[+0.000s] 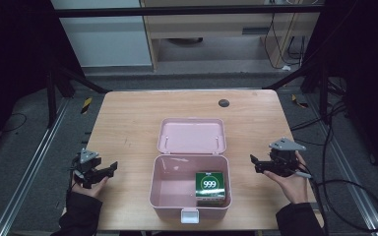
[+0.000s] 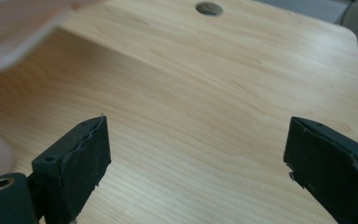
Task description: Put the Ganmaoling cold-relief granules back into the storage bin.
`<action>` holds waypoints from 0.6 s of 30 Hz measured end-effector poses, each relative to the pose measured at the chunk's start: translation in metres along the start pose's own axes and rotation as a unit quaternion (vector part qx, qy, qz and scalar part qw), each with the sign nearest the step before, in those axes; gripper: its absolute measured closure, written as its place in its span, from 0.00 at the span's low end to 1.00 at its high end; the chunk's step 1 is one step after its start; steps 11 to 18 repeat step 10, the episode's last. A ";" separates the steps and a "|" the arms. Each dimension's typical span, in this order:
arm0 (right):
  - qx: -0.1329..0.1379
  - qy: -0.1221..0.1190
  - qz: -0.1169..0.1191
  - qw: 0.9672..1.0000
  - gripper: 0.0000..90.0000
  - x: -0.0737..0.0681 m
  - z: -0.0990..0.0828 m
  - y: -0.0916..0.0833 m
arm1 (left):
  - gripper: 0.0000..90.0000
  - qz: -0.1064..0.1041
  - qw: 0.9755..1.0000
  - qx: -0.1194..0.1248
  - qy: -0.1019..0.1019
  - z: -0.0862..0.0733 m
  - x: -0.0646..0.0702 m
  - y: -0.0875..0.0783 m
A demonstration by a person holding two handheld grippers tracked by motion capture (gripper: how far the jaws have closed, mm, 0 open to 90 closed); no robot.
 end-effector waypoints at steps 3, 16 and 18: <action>-0.005 0.020 -0.009 1.000 0.09 0.007 -0.010 0.007 | 0.35 0.005 1.000 -0.008 0.003 -0.001 0.001 0.004; -0.027 0.037 -0.033 0.998 0.09 0.019 -0.024 0.020 | 0.36 0.008 1.000 -0.013 0.000 -0.003 -0.002 0.007; -0.027 0.037 -0.033 0.998 0.09 0.019 -0.024 0.020 | 0.36 0.008 1.000 -0.013 0.000 -0.003 -0.002 0.007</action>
Point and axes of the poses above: each handheld gripper's, and its own axes: y roughly forward along the jaws, z roughly out of its top, x roughly to its right, the point moved 4 cm from there along y, roughly forward along the jaws, and after that the axes turned 14 degrees about -x, right-handed, at the moved point
